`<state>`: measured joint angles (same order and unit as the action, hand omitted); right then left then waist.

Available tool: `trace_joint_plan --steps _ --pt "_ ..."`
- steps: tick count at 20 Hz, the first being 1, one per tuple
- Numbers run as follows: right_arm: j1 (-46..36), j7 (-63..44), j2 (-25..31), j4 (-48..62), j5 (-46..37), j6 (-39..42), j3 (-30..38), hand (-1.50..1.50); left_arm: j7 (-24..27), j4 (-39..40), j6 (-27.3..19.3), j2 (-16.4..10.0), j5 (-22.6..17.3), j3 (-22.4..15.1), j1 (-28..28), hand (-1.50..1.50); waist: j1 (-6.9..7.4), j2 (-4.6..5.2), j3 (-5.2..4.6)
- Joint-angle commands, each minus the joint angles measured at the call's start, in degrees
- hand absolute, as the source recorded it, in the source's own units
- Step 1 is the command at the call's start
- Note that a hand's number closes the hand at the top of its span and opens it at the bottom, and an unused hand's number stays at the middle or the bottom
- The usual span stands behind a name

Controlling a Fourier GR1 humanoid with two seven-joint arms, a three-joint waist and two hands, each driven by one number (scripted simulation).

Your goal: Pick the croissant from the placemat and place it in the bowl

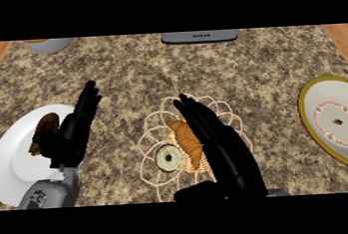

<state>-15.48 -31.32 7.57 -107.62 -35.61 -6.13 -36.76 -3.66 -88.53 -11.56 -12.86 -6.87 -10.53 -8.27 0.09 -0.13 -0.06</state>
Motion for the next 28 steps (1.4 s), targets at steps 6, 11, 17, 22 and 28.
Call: trace_joint_plan --steps 6,11,17,22,28 --pt "0.1 -5.2 1.1 3.2 3.4 11.8 4.8 -1.50 0.6 4.3 -0.7 3.4 3.5 -0.5 -2.4 0.00 -0.26 0.13 0.06" --pt "-2.9 -2.9 -5.5 9.1 1.0 13.2 6.0 -1.50 3.1 2.1 3.5 1.8 2.3 3.5 1.5 0.00 0.06 0.12 0.05" --pt "7.7 6.0 -3.0 4.4 3.2 11.3 6.4 -1.50 1.3 -0.9 4.0 3.2 3.5 3.2 3.3 0.00 -0.02 0.07 0.07" --pt "8.7 8.5 -7.2 6.2 1.0 9.4 5.0 -1.50 -1.1 2.3 3.3 5.7 5.6 4.0 -1.9 0.00 -0.10 0.10 0.07" --pt "12.1 12.7 -4.7 5.2 6.9 12.7 10.0 -1.50 -6.0 -4.6 4.8 4.7 5.4 4.8 -0.1 0.00 -0.12 0.07 0.07"
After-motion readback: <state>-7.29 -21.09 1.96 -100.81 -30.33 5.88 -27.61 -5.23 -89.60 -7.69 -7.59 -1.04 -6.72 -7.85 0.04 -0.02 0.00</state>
